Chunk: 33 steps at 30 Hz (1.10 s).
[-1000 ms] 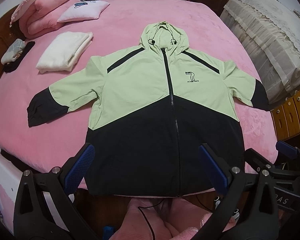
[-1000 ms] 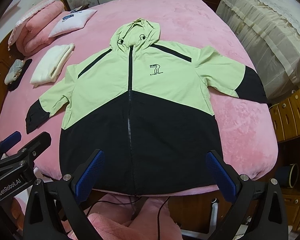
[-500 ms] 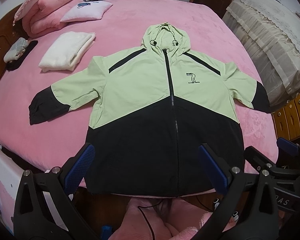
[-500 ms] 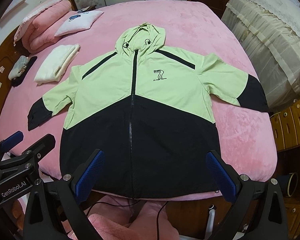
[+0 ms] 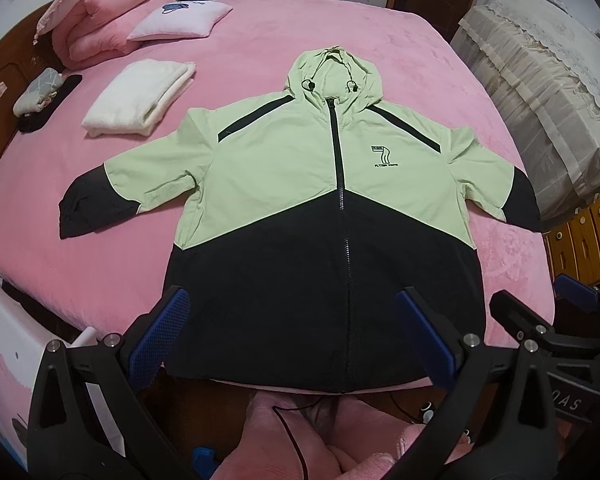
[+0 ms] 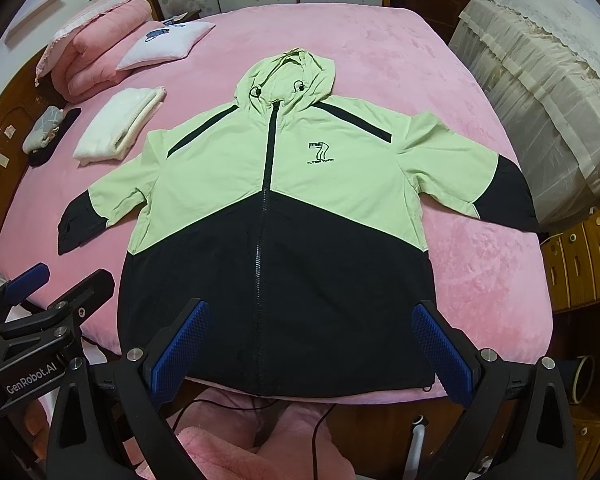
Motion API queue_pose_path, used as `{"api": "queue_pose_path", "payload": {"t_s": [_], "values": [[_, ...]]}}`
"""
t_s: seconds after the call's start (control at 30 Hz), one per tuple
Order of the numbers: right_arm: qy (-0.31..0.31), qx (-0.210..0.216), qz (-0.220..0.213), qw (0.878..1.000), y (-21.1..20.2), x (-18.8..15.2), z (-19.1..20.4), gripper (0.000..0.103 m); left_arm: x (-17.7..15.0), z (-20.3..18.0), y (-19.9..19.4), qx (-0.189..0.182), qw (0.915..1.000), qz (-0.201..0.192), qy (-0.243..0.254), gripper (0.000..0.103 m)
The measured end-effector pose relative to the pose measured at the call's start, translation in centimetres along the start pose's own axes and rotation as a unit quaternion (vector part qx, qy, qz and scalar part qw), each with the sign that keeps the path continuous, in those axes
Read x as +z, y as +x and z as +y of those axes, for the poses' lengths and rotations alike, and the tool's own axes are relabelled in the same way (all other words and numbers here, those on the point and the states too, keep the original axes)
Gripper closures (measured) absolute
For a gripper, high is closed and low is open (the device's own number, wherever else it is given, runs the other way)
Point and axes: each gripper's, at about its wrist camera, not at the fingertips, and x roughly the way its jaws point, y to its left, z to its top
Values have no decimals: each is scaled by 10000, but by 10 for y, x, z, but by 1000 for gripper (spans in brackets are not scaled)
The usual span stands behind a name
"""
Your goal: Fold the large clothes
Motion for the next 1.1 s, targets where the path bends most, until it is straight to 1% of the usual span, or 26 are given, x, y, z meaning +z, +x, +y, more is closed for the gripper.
{"api": "queue_pose_path", "payload": {"t_s": [0.17,0.27,0.3,0.4,0.43,0.47,0.53,0.6,0.63,0.7,0.77,0.87,0.97,1.0,1.07,1.1], "values": [[-94,50,-42,9999,-4,-3,-9,1,-10,-7,0,-10,9999,35,-145,2],[-233,123,-11,9997,-3,-6,-13,1,-19,-10,4,-112,9994,194,-274,8],[-276,149,3,9995,-2,-6,-14,1,-23,-8,6,-140,9990,251,-351,8],[-425,264,19,9987,2,-3,-12,1,-33,3,10,-141,9970,377,-668,8],[-488,297,30,9984,5,-1,-9,1,-37,11,12,-160,9953,442,-847,8],[-568,362,34,9977,8,1,-4,1,-41,20,14,-170,9936,487,-1009,8],[-737,482,41,9961,13,4,8,1,-51,44,18,-173,9871,589,-1476,8],[-925,609,75,9938,21,8,24,1,-62,71,23,-239,9766,661,-2034,8],[-1016,673,103,9925,26,9,34,1,-68,87,24,-330,9691,651,-2356,9],[-1180,775,178,9898,40,13,54,1,-78,118,28,-475,9562,540,-2839,10],[-1298,719,260,9886,53,14,75,1,-83,145,36,-485,9445,520,-3206,10],[-1437,643,342,9869,73,17,107,2,-82,191,61,-547,9246,698,-3704,10],[-1561,545,256,9859,90,24,148,3,-78,245,90,-707,8971,859,-4276,11],[-1570,543,205,9859,96,26,164,3,-75,267,102,-707,8880,897,-4455,11],[-1526,553,104,9867,107,32,196,3,-68,305,125,-607,8745,944,-4719,11],[-1485,563,84,9873,112,35,209,3,-65,328,137,-515,8661,901,-4889,11]]}}
